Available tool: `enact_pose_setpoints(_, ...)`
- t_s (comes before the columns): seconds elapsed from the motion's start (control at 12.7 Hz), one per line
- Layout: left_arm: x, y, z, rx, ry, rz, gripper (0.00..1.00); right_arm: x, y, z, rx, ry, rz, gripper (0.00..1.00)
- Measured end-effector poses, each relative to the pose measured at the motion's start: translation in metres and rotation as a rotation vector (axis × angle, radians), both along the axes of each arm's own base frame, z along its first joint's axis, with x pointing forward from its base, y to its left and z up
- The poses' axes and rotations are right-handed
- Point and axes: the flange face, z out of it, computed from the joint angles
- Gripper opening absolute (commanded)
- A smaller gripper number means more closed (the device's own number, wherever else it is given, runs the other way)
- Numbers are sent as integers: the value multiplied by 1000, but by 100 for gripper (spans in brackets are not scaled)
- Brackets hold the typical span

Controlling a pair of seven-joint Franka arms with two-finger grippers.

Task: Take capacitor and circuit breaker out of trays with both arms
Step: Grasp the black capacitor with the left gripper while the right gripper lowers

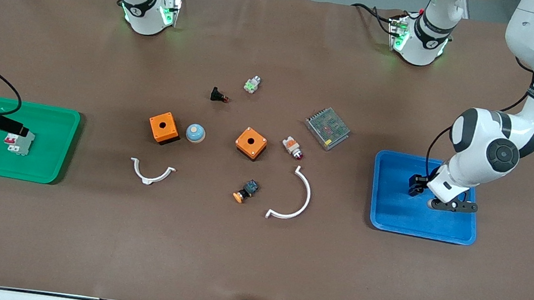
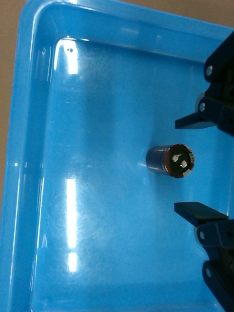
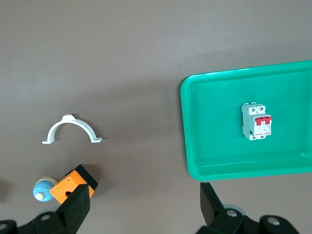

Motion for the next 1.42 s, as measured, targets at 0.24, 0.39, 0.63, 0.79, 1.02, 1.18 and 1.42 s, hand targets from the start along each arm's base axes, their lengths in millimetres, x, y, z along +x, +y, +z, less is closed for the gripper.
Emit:
enact_pose_setpoints(0.24, -1, -1, -6, -1, 6, -1, 62, 0, -12, 0, -3, -10, -19, 100)
enact_pose_setpoints(0.39, 0, -1, -9, -3, 3, -1, 60, -2, -38, 2, -25, -39, -49, 100)
enact_pose_setpoints(0.63, -1, -1, -15, -4, 4, -1, 55, -5, -83, -3, -99, -54, 16, 100)
enact_pose_setpoints(0.79, -1, -2, -18, -5, 7, -1, 50, -13, -115, -12, -99, -43, 48, 100)
enact_pose_setpoints(1.02, -1, -2, -21, -6, 10, -1, 33, -25, -171, -36, -90, -31, 78, 100)
enact_pose_setpoints(1.18, -1, -2, -21, -6, 9, -2, 16, -24, -187, -57, -92, -31, 73, 100)
enact_pose_setpoints(1.42, 1, -3, -19, -7, 2, -2, 6, -22, -193, -100, -87, -15, 69, 100)
